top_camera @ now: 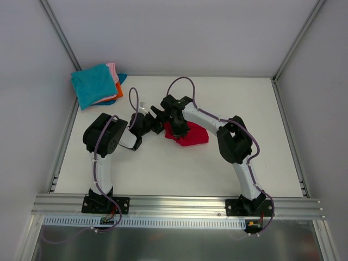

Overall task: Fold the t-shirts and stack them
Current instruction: Put the neatly folded tshirt into the corner of the board with the left arm

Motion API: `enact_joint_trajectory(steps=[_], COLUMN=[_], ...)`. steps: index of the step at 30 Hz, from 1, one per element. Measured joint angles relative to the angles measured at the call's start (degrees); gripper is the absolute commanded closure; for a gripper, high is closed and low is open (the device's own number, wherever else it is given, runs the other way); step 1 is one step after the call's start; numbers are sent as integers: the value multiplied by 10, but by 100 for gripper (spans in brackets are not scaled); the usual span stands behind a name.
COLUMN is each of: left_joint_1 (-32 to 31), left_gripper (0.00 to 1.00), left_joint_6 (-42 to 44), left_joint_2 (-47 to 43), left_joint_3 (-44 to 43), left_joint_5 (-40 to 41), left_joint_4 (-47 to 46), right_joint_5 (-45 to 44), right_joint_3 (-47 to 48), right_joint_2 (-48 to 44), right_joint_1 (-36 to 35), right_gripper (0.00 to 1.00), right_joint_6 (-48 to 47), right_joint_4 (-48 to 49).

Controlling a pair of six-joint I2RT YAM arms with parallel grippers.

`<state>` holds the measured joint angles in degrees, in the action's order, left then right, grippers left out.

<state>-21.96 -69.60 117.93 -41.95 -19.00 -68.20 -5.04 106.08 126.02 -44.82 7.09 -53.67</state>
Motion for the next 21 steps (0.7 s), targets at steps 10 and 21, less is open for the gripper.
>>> enact_joint_trajectory(steps=[10,21], left_joint_1=[-36,-36], left_gripper=[100,100], left_joint_6=[7,106], left_joint_2=[45,-8], left_joint_3=[-18,-55], left_joint_5=[-31,-30], left_joint_4=[20,174], right_joint_5=[12,-3], right_joint_3=[-4,-109], right_joint_2=[-1,-96], right_joint_1=[-4,-12], right_gripper=[96,1], right_joint_6=[2,9], right_joint_4=[16,40])
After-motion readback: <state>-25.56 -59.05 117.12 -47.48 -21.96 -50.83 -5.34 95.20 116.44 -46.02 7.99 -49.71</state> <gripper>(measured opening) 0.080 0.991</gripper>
